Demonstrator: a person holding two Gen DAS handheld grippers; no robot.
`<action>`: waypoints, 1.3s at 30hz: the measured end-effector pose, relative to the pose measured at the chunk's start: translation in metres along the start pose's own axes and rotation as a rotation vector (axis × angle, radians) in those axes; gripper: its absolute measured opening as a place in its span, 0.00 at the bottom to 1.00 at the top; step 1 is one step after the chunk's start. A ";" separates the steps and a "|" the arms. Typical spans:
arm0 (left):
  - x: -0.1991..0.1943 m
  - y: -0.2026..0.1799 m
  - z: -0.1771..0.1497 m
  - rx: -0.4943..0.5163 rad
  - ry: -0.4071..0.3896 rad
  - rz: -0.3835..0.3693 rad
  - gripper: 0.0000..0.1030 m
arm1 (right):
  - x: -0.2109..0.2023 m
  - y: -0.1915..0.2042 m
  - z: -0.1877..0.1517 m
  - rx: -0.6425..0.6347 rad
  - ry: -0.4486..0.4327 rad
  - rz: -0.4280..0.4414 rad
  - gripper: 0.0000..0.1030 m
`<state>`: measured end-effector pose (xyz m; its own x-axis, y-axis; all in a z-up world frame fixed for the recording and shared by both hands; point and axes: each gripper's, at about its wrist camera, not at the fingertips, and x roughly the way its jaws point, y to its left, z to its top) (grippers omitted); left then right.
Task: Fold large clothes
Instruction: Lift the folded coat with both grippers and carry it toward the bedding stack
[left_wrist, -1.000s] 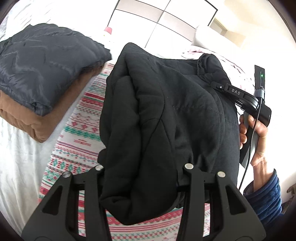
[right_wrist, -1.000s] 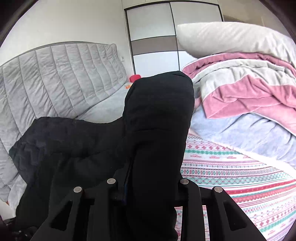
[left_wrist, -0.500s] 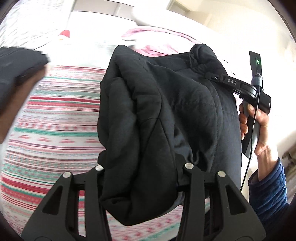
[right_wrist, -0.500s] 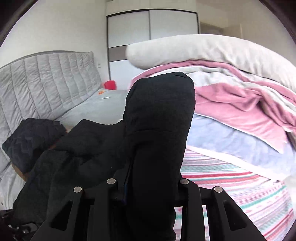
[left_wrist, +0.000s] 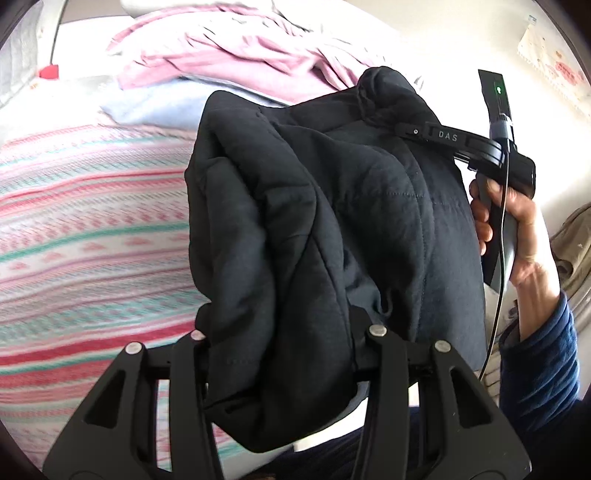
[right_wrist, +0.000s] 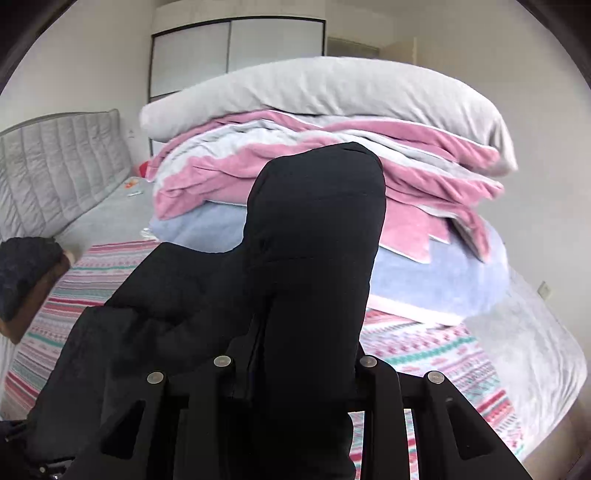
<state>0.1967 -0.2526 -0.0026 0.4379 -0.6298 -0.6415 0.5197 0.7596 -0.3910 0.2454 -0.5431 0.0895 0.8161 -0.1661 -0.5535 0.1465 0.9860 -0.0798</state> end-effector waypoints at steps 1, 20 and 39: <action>0.010 -0.010 -0.001 -0.002 0.008 -0.006 0.44 | 0.002 -0.011 -0.002 0.000 0.008 -0.012 0.29; 0.164 -0.131 -0.038 0.074 0.111 -0.029 0.46 | 0.176 -0.193 -0.061 0.025 0.355 -0.022 0.32; 0.147 -0.096 -0.076 -0.110 0.209 -0.222 0.64 | 0.169 -0.198 -0.063 -0.032 0.330 -0.118 0.69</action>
<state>0.1550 -0.4055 -0.1098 0.1561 -0.7439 -0.6499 0.4987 0.6273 -0.5982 0.3196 -0.7656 -0.0402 0.5694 -0.2703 -0.7764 0.2072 0.9611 -0.1827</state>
